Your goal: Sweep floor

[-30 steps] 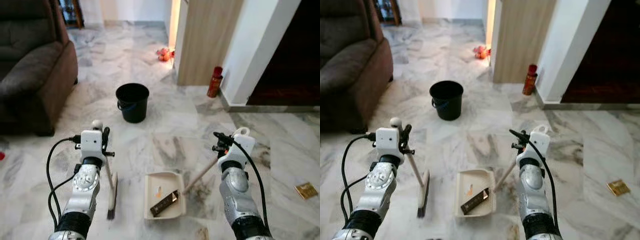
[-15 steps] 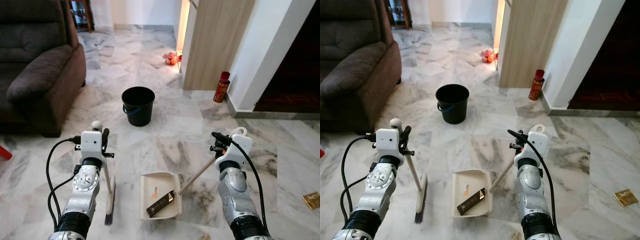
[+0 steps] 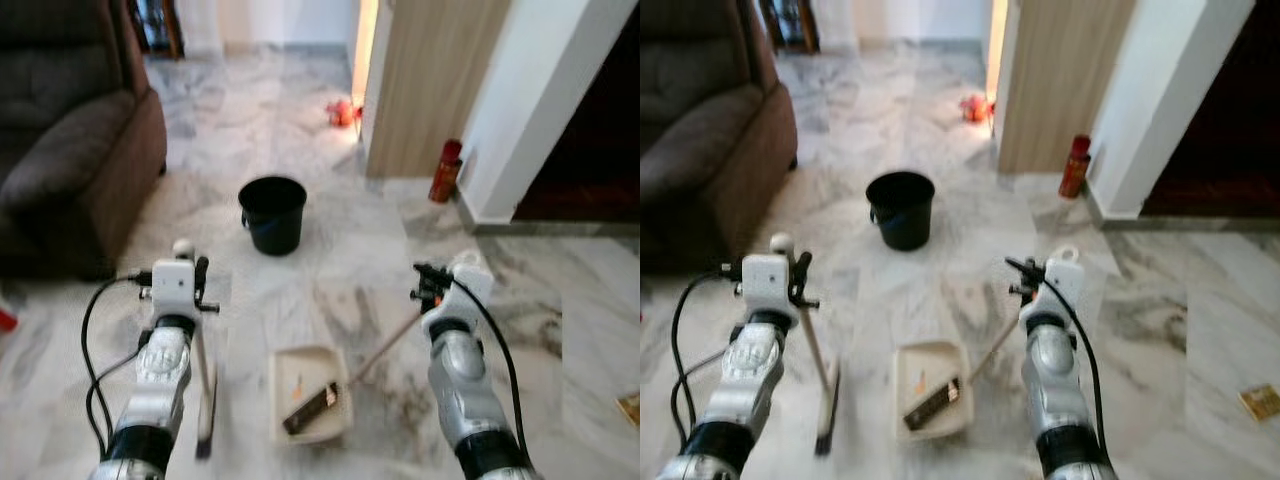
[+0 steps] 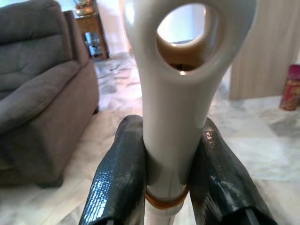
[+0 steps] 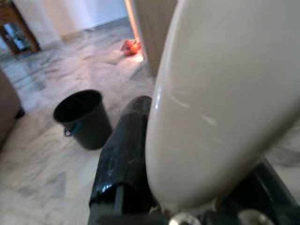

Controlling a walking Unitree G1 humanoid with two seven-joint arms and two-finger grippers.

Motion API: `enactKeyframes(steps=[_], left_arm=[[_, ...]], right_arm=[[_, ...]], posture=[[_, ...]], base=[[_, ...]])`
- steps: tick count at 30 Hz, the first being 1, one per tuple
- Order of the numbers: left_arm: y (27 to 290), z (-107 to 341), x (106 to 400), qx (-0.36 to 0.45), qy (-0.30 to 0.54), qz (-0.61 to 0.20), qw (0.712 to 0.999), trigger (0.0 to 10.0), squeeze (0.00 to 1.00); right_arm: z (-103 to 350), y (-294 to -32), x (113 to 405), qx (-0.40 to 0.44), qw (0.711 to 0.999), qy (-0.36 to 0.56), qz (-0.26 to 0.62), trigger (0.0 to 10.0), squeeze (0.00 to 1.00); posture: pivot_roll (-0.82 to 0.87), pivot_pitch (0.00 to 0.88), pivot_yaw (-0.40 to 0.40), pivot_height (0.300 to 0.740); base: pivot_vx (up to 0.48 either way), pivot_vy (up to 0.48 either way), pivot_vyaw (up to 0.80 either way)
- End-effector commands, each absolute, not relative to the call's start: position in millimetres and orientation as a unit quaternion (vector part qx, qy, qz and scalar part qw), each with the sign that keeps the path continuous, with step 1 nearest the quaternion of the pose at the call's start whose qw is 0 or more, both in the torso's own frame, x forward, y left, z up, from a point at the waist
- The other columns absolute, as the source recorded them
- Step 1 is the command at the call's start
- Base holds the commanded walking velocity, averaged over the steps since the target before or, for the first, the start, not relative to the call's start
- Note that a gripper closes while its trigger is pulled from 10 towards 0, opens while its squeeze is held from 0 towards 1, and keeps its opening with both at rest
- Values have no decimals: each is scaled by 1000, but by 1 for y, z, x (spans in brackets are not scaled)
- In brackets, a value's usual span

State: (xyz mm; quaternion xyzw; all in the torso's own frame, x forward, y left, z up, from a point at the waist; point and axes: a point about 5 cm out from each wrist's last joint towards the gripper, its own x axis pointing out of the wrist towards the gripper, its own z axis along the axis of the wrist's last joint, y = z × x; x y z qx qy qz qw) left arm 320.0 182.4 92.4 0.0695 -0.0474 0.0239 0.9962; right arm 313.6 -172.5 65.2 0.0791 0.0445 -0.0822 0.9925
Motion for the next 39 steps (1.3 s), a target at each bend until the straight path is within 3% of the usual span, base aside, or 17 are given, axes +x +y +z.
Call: enactKeyframes(steps=[1,12,19,39], left_arm=[[188,105,324,78,-72,29,994,10000,0],[188,104,324,79,-71,30,994,10000,0],[188,105,323,78,-72,30,994,10000,0],[189,105,324,81,-71,32,994,10000,0]], right_arm=[[81,-167,321,79,994,11,-72,10000,0],[81,-165,321,78,995,11,-67,10000,0],[82,-163,321,76,995,8,-61,10000,0],[81,-158,321,86,995,14,-45,10000,0]], posture=[[-18,0,-27,740],[-15,0,-28,740],[-15,0,-28,740],[-15,0,-26,740]], base=[[281,0,0],[283,0,0],[287,0,685],[288,0,0]])
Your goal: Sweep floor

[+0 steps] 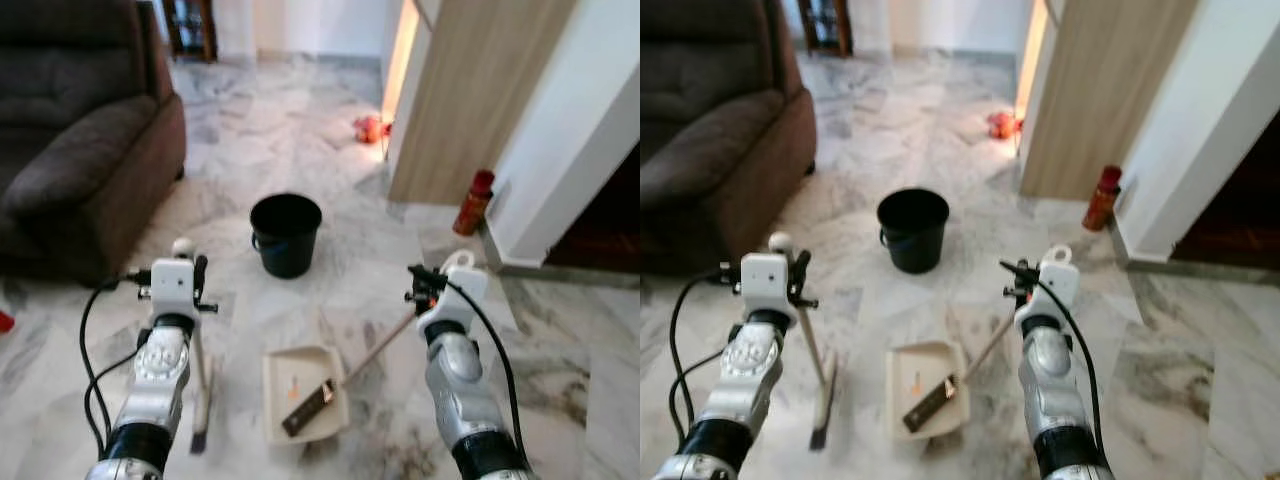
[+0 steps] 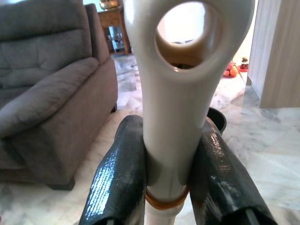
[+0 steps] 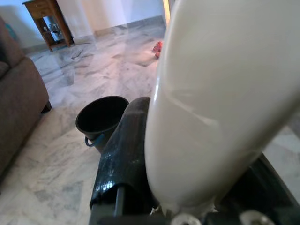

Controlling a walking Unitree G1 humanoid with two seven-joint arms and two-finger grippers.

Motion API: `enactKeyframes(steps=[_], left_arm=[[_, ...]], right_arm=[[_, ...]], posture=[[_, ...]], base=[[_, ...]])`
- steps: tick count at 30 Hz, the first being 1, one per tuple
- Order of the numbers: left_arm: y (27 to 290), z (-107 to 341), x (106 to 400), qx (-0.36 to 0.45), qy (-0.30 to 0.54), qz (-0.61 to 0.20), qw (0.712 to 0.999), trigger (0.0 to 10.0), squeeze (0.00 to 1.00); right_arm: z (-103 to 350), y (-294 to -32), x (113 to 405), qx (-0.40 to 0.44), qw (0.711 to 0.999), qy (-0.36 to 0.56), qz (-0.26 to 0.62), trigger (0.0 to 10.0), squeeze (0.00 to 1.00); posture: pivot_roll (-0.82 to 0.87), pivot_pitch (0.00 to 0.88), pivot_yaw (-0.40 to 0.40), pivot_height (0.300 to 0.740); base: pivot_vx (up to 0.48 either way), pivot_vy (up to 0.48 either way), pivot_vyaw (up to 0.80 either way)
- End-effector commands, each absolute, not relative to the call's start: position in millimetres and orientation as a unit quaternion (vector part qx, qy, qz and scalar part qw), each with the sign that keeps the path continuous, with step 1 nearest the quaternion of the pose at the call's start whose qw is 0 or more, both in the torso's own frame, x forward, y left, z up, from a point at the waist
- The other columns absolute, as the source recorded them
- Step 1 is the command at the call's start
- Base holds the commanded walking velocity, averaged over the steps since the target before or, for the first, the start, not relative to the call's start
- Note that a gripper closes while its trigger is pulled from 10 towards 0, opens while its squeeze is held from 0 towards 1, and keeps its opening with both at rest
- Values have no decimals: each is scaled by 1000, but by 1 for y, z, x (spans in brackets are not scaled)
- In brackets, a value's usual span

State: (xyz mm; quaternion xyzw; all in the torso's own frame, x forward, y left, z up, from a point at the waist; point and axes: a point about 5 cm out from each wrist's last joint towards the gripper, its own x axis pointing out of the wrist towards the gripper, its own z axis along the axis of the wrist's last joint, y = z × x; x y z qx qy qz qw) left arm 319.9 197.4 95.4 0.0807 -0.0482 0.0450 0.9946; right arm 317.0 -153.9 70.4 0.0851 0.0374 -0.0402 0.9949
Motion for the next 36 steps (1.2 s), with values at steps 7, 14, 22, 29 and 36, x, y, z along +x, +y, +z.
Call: enactKeyframes(steps=[7,14,22,29,36], left_arm=[[189,105,324,80,-72,31,994,10000,0],[189,105,324,80,-71,31,994,10000,0],[188,105,324,79,-71,30,994,10000,0],[188,106,325,80,-72,30,994,10000,0],[187,106,325,80,-72,27,994,10000,0]], right_arm=[[80,-157,320,84,996,16,-39,10000,0],[80,-152,320,75,997,17,-22,10000,0],[81,-143,320,67,998,18,10,10000,0],[82,-137,320,66,997,16,30,10000,0],[81,-139,320,67,997,19,25,10000,0]], posture=[[-14,0,-26,740],[-13,0,-26,740],[-11,0,-28,740],[-12,0,-26,740],[-12,0,-24,740]], base=[[292,0,0],[292,0,127],[292,0,493],[292,0,0],[292,0,0]])
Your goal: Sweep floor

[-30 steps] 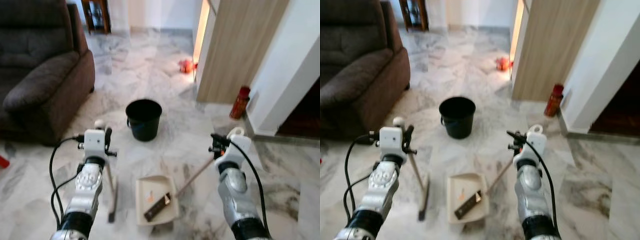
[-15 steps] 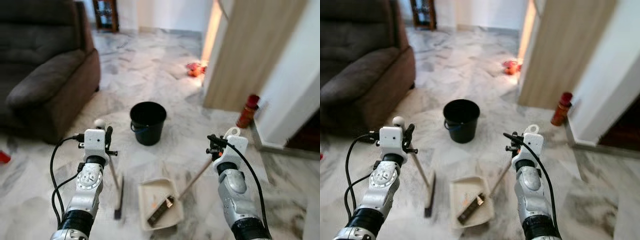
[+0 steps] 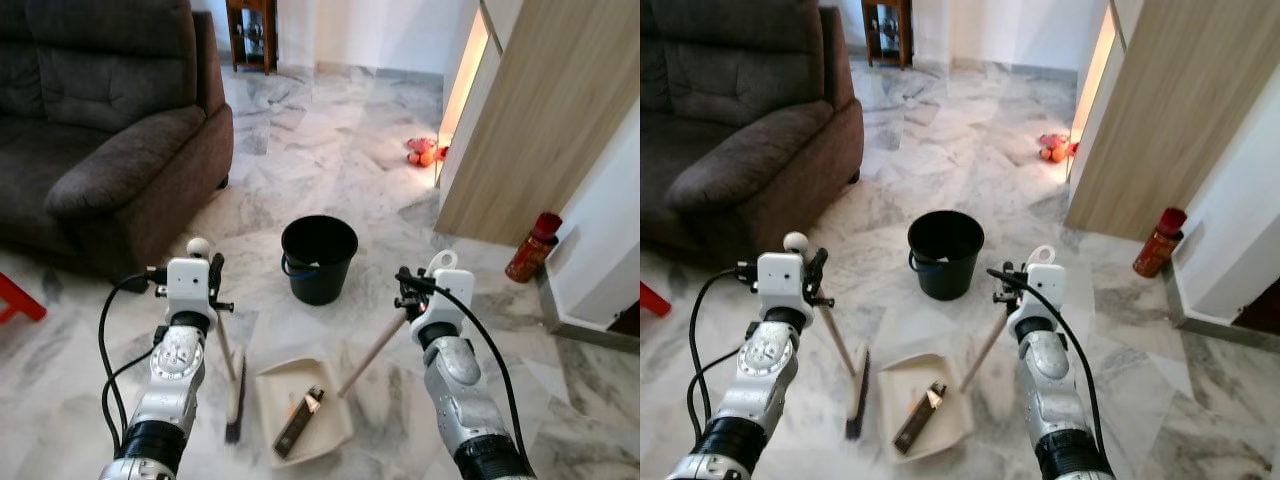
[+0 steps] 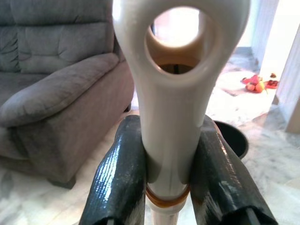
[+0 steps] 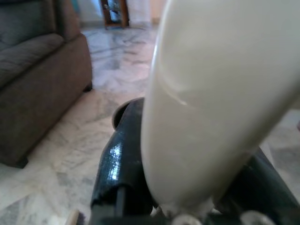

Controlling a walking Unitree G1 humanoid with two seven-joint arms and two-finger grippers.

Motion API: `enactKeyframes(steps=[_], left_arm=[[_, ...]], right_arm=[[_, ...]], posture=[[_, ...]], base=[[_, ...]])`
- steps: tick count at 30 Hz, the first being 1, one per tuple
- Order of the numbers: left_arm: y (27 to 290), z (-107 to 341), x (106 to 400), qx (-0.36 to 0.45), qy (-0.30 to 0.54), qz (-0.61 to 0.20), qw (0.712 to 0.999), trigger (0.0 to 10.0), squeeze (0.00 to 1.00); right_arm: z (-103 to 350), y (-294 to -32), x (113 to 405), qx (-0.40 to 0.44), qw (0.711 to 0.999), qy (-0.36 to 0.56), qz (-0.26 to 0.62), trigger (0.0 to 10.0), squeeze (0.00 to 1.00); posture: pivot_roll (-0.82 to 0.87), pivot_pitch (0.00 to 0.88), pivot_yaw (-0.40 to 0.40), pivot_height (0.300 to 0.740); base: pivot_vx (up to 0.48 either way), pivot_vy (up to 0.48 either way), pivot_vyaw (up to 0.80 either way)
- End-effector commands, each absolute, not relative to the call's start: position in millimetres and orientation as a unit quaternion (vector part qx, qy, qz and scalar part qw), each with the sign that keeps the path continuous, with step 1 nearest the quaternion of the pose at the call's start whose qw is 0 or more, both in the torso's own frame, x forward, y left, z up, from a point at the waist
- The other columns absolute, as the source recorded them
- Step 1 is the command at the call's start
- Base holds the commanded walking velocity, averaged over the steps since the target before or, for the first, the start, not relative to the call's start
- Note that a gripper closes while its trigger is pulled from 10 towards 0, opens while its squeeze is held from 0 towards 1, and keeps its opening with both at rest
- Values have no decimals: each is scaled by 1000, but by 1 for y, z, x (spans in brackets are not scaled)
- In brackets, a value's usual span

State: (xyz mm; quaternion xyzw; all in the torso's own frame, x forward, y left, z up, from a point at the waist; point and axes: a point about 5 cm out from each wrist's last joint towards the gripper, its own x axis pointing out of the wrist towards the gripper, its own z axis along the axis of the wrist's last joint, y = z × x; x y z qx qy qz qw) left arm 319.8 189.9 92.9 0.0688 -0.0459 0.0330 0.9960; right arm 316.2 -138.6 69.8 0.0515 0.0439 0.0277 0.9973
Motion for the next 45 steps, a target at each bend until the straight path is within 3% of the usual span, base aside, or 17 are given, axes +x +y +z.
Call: enactKeyframes(steps=[1,45], left_arm=[[187,106,326,80,-73,27,994,10000,0],[183,108,326,86,-78,18,993,10000,0]], right_arm=[[81,-141,320,69,997,19,24,10000,0],[79,-142,320,74,997,25,16,10000,0]], posture=[[-13,0,-23,740],[-5,0,-28,740]], base=[[292,0,0],[292,0,0]])
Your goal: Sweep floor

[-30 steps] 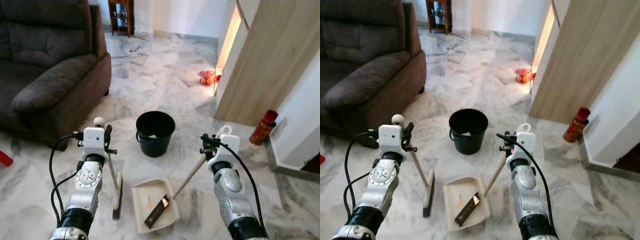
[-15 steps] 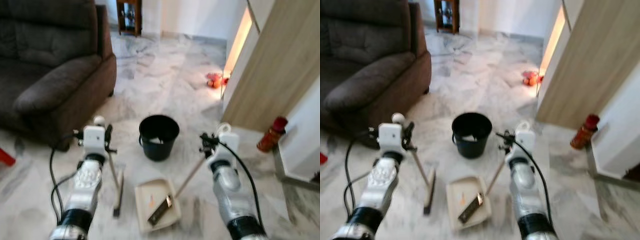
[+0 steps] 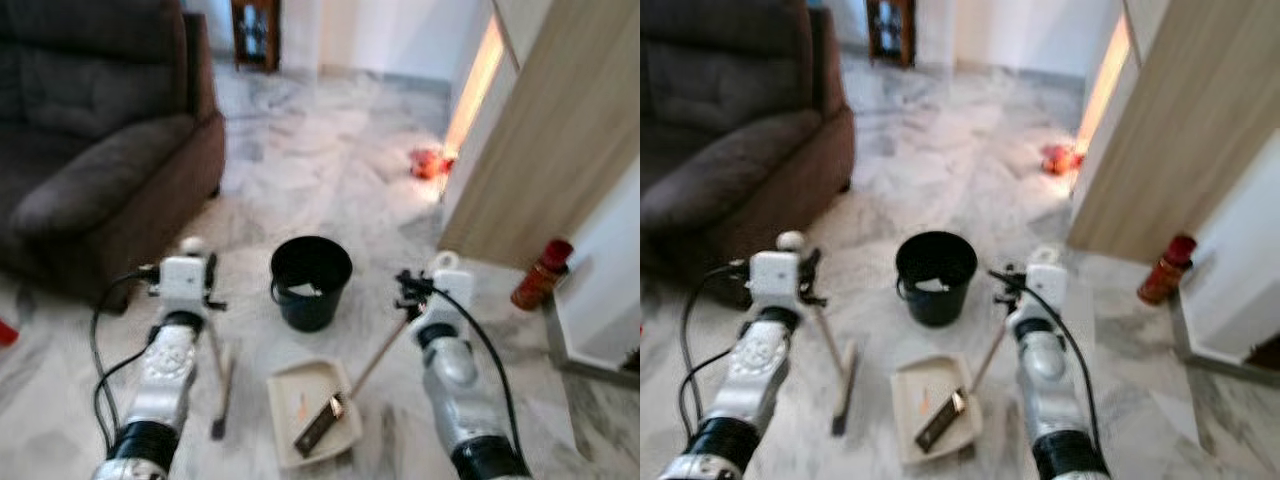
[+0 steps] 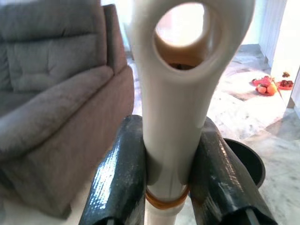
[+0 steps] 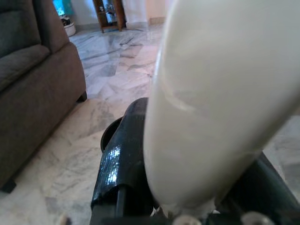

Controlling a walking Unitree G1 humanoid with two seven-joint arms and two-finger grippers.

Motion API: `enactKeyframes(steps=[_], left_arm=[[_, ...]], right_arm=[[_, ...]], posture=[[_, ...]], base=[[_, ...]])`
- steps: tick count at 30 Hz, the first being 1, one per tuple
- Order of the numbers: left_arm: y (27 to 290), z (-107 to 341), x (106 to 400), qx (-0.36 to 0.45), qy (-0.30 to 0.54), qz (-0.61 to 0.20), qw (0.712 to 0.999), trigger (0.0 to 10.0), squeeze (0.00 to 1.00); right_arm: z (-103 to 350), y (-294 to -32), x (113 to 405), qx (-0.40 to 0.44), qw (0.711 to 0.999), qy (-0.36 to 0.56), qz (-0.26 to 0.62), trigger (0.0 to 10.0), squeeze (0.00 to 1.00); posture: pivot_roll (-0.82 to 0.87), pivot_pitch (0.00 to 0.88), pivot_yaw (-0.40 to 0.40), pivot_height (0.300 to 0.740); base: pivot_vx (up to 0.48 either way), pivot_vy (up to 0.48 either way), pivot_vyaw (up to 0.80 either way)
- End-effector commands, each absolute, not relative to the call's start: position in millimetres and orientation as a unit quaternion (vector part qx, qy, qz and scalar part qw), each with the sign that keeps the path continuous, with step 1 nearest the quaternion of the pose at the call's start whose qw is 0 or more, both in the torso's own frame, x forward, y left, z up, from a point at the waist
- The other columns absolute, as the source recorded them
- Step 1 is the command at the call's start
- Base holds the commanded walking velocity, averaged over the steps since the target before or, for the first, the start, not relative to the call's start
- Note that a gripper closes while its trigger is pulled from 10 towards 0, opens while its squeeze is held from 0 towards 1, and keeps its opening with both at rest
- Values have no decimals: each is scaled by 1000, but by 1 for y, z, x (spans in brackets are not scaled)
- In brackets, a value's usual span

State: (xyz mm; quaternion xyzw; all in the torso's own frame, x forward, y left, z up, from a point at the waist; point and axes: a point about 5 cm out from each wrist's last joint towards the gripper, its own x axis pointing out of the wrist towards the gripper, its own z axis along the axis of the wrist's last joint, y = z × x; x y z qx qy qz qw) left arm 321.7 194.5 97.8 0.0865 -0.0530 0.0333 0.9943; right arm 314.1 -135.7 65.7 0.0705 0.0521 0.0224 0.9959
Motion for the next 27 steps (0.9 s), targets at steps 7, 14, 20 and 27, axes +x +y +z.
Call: enactKeyframes(steps=[7,14,20,27], left_arm=[[183,107,326,86,-78,20,993,10000,0],[183,107,325,87,-77,22,993,10000,0],[182,106,325,87,-76,15,993,10000,0],[181,105,324,85,-76,13,993,10000,0]], right_arm=[[79,-142,319,74,997,26,17,10000,0],[79,-141,319,73,997,26,20,10000,0],[80,-141,320,73,997,25,19,10000,0],[81,-142,320,72,997,23,17,10000,0]], posture=[[-5,0,-30,740],[-5,0,-30,740],[-5,0,-31,740],[-6,0,-30,740]], base=[[292,0,0],[291,0,0],[236,0,0],[0,0,0]])
